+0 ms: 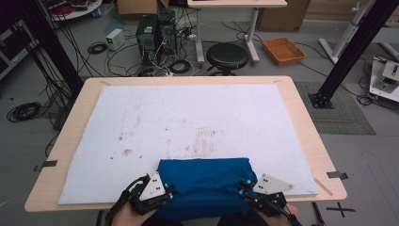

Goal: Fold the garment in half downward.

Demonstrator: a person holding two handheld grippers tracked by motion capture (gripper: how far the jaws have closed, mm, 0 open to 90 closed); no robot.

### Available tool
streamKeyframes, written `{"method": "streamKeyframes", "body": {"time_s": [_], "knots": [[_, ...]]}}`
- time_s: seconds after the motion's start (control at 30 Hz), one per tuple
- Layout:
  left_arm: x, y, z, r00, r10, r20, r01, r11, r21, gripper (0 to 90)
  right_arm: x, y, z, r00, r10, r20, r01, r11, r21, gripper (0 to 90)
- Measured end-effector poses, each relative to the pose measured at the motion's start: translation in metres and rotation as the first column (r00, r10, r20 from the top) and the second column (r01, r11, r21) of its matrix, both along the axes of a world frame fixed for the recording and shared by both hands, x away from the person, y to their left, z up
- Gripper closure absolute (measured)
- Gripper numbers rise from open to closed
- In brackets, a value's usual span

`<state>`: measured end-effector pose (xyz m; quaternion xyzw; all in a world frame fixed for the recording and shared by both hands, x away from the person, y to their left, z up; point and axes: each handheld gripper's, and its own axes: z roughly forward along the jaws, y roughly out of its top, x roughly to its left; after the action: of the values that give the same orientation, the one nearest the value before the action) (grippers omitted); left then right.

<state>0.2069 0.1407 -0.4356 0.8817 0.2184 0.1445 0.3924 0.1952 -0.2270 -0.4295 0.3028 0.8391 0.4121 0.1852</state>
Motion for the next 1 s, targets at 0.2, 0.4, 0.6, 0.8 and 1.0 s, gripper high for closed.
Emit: {"method": "streamKeyframes", "body": {"time_s": [0.2, 0.4, 0.6, 0.8, 1.0], "knots": [[0.02, 0.014, 0.014, 0.9933, 0.116, 0.006, -0.114, 0.985, -0.129, 56.8, 0.011, -0.015, 0.019, 0.993, -0.101, 0.06, 0.098, 0.994, 0.05, 61.7], [0.073, 0.02, 0.006, 0.9567, 0.274, -0.098, -0.289, 0.9367, -0.198, 51.8, 0.075, -0.026, 0.015, 0.9667, -0.252, -0.042, 0.256, 0.956, 0.141, 56.0], [0.086, 0.029, -0.012, 0.9267, 0.346, -0.146, -0.365, 0.9211, -0.135, 52.0, 0.086, -0.039, -0.014, 0.9475, -0.296, -0.122, 0.303, 0.952, 0.049, 57.2], [0.091, 0.038, -0.009, 0.9166, 0.358, -0.178, -0.391, 0.8953, -0.213, 49.9, 0.094, -0.054, -0.004, 0.9389, -0.298, -0.171, 0.329, 0.924, 0.193, 53.9], [0.095, 0.033, -0.015, 0.9073, 0.351, -0.232, -0.393, 0.9038, -0.17, 49.7, 0.109, -0.037, -0.019, 0.9277, -0.221, -0.301, 0.27, 0.954, 0.133, 65.3]]}}
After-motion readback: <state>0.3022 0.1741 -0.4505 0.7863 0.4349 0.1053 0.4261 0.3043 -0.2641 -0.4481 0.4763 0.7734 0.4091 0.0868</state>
